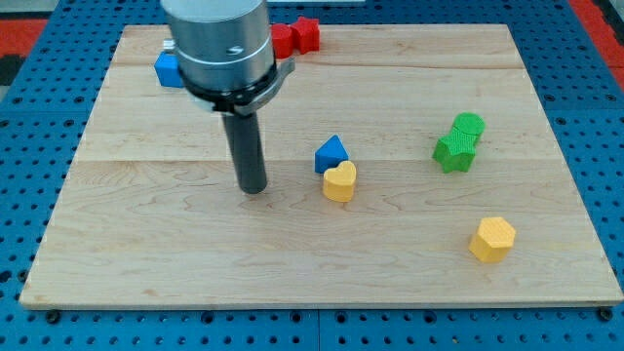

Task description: Push the yellow heart into the yellow hexagon

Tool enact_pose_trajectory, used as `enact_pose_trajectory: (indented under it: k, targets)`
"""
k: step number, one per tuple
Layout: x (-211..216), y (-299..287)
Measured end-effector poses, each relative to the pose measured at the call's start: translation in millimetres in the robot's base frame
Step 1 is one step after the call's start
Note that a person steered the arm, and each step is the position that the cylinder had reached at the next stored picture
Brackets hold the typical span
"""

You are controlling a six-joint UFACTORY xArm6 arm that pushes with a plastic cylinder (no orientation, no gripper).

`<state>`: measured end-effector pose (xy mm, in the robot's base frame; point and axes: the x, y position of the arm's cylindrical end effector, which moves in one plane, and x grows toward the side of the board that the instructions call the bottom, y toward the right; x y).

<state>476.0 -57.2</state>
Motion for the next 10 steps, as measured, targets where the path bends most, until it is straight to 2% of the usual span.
enact_pose_trajectory:
  k: [1,3,4,5,6,7,8,10]
  targets:
    - [-15,66]
    - [45,140]
    - [27,110]
    - [37,67]
    - [67,144]
    - [68,197]
    - [67,141]
    - [67,114]
